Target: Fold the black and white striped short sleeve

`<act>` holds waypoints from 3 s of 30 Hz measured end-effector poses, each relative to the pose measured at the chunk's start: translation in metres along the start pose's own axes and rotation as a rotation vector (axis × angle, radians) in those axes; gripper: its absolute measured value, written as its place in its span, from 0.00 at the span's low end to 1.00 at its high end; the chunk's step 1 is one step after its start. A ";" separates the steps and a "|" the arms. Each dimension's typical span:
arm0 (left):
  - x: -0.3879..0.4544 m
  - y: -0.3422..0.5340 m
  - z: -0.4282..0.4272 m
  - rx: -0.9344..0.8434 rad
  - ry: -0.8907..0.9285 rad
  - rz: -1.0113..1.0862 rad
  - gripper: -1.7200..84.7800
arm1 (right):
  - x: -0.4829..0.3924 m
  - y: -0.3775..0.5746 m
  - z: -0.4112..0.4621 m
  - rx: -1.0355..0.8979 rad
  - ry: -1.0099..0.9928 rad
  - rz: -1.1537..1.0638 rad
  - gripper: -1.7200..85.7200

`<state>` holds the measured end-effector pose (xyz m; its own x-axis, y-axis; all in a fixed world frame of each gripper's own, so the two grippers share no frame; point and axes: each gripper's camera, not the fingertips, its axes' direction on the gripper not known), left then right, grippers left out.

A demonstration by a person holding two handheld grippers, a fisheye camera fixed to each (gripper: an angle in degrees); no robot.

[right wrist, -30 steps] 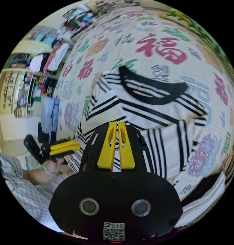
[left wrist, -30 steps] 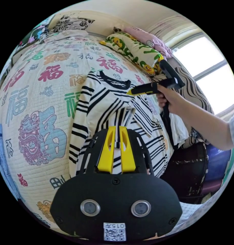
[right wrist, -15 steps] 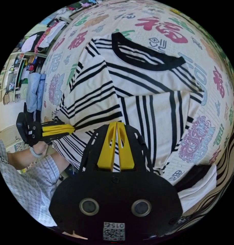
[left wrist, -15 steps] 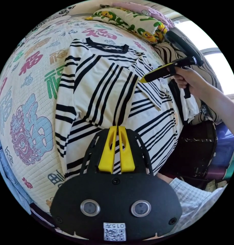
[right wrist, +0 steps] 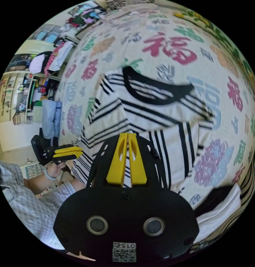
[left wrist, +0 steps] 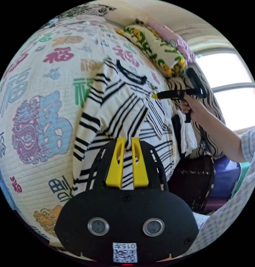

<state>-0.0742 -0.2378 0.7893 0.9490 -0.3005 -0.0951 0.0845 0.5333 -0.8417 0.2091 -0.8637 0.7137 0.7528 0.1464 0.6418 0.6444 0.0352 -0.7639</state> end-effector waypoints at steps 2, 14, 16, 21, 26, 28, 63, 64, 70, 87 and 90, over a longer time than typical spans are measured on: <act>-0.001 -0.015 -0.005 0.044 -0.027 -0.013 0.07 | -0.021 -0.032 -0.008 0.036 -0.058 -0.115 0.01; -0.005 -0.057 -0.021 -0.021 -0.145 -0.133 0.01 | -0.039 -0.137 -0.006 -0.061 0.276 -0.189 0.01; 0.000 -0.067 -0.032 -0.043 -0.142 -0.148 0.02 | -0.024 -0.139 -0.017 -0.091 0.151 -0.168 0.01; 0.024 -0.110 -0.073 0.056 -0.032 -0.004 0.07 | -0.009 -0.105 -0.059 -0.026 0.160 -0.246 0.02; 0.051 -0.212 -0.093 0.090 -0.095 0.196 0.12 | 0.057 -0.056 -0.097 -0.024 0.246 -0.121 0.08; 0.066 -0.266 -0.090 0.064 -0.123 0.275 0.12 | 0.079 -0.047 -0.107 -0.020 0.216 -0.053 0.09; 0.184 -0.403 -0.087 -0.431 -0.335 0.430 0.10 | 0.143 0.036 -0.130 -0.126 0.254 0.040 0.06; 0.194 -0.401 -0.093 -0.404 -0.329 0.484 0.12 | 0.141 0.040 -0.135 -0.092 0.277 0.022 0.07; 0.215 -0.397 -0.073 -0.471 -0.334 0.554 0.14 | 0.138 0.041 -0.113 -0.176 0.243 -0.048 0.11; 0.257 -0.359 -0.086 -0.310 -0.568 0.534 0.02 | 0.138 0.095 -0.125 -0.085 0.477 -0.025 0.01; 0.270 -0.353 -0.097 -0.200 -0.639 0.579 0.02 | 0.144 0.108 -0.143 0.020 0.486 0.024 0.01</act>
<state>0.1226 -0.5832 1.0091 0.8197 0.5050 -0.2703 -0.4597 0.2984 -0.8364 0.4063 -0.9798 0.7339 0.7457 -0.3315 0.5779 0.6272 0.0568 -0.7768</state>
